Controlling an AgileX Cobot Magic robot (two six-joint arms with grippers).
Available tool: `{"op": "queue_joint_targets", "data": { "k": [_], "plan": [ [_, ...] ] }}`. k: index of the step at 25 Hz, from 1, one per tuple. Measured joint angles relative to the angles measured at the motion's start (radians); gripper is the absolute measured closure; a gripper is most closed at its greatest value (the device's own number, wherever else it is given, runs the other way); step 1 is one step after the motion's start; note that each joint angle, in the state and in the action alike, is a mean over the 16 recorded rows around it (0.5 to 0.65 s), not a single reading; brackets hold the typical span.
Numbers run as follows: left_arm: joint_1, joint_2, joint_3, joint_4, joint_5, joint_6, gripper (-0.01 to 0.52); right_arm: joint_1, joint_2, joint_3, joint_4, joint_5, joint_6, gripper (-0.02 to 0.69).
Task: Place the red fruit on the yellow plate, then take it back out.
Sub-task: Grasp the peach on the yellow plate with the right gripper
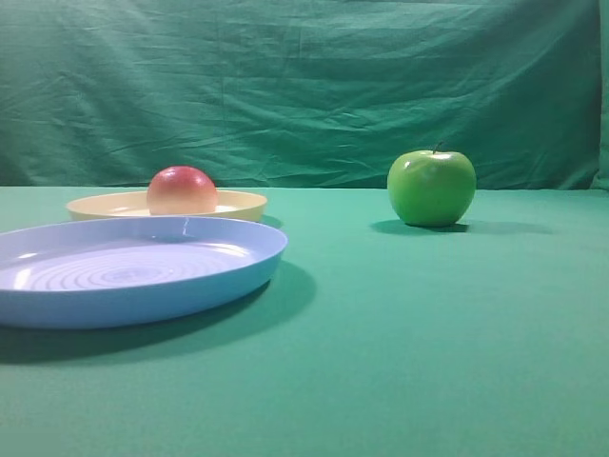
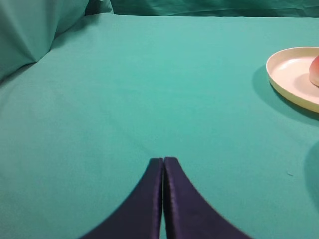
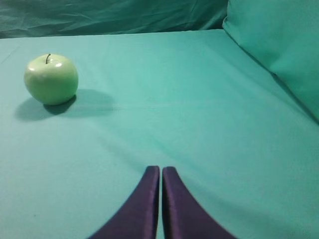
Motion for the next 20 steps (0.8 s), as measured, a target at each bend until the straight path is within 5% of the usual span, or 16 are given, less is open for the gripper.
{"op": "queue_joint_targets", "data": {
  "k": [9,20],
  "plan": [
    [0.000,0.000,0.000,0.000,0.000,0.000,0.514,0.039,0.075,-0.123,0.084,0.077,-0.036,0.665],
    [0.000,0.000,0.000,0.000,0.000,0.000,0.514,0.171,0.416,-0.560,0.156,0.344,-0.217,0.665]
  ]
}}
